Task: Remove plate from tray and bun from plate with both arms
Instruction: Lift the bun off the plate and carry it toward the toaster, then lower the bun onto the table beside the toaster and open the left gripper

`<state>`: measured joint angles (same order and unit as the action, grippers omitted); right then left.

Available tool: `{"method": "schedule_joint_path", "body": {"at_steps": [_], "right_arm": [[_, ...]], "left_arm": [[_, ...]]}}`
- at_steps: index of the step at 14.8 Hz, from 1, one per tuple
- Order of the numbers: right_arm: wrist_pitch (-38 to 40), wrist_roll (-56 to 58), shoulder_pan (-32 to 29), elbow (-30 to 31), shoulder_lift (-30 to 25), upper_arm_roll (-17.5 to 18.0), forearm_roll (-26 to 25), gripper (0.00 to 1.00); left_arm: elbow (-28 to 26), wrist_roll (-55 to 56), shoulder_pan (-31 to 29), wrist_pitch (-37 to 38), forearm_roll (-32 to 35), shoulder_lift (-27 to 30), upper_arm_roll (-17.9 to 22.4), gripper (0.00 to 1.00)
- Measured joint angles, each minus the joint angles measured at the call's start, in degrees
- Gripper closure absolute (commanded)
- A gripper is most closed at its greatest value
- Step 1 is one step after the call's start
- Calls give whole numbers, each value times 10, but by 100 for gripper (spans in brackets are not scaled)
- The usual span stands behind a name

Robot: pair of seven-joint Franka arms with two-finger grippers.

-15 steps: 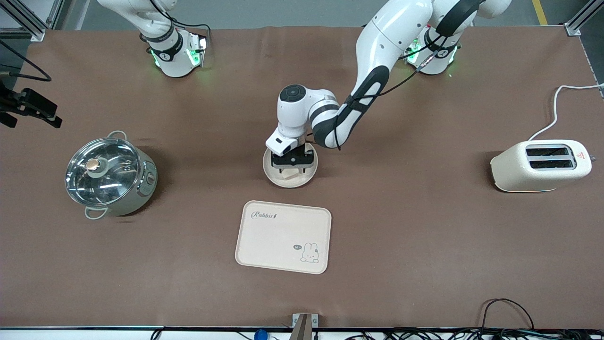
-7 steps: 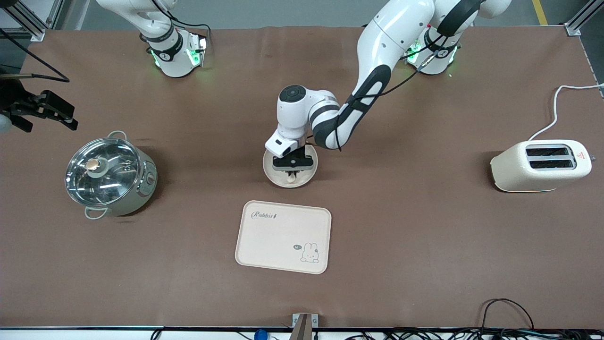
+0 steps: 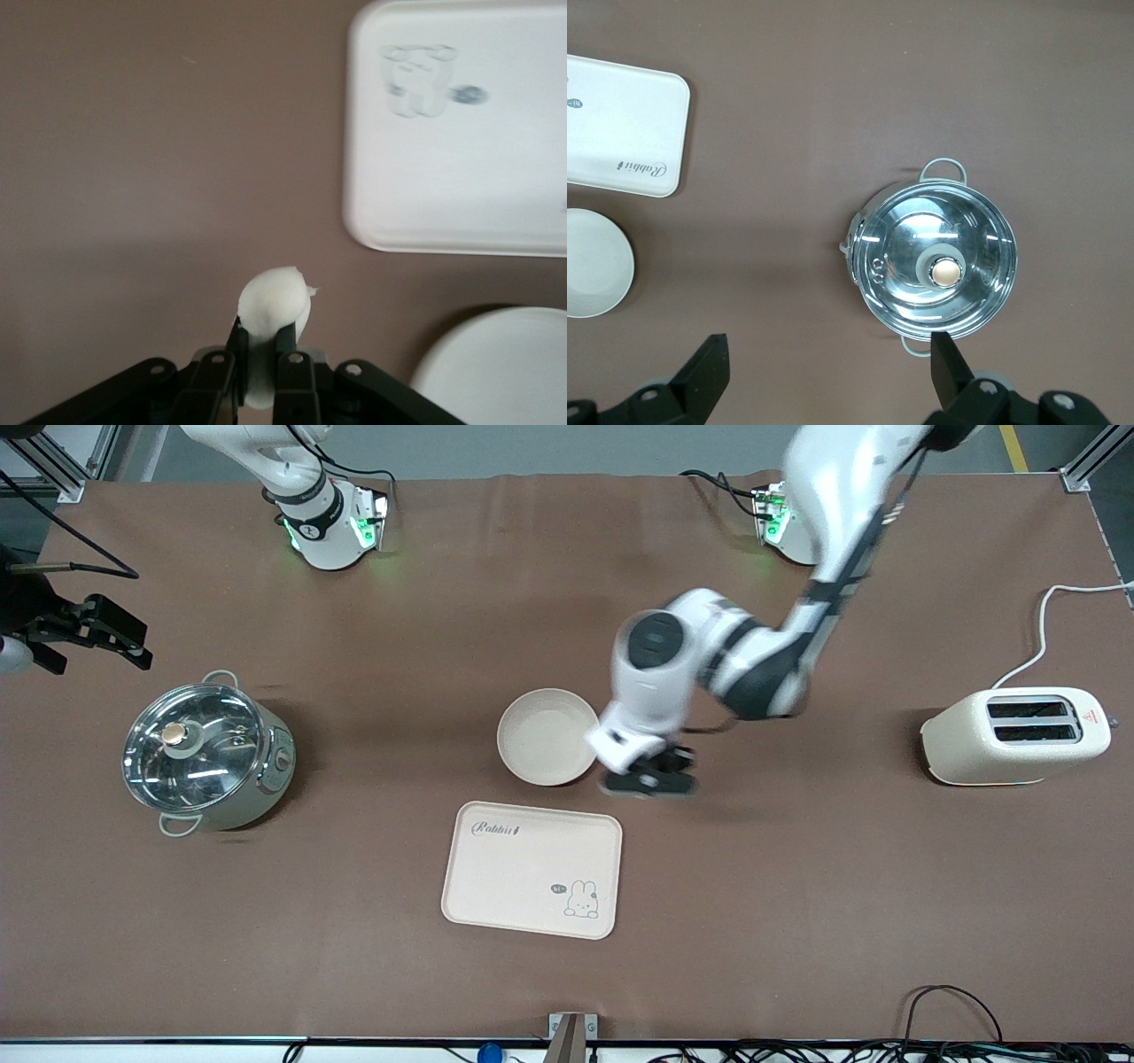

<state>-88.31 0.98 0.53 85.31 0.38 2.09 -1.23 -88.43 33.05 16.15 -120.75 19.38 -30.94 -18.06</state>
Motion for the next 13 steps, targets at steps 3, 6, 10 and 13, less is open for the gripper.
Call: {"method": "schedule_joint_path", "body": {"at_steps": [3, 6, 10, 13], "right_arm": [[0, 0, 4, 0, 0, 0, 0, 0], [0, 0, 5, 0, 0, 0, 0, 0], [0, 0, 8, 1, 0, 0, 0, 0], [0, 0, 13, 1, 0, 0, 0, 0]], "left_arm": [[-53, -107, -139, -38, -5, 5, -37, 100], [-139, -172, -235, -153, -5, -9, -59, 87], [-178, -208, -291, -202, -5, -37, -62, 0], [-177, -208, -290, -206, -5, -40, -67, 0]]}}
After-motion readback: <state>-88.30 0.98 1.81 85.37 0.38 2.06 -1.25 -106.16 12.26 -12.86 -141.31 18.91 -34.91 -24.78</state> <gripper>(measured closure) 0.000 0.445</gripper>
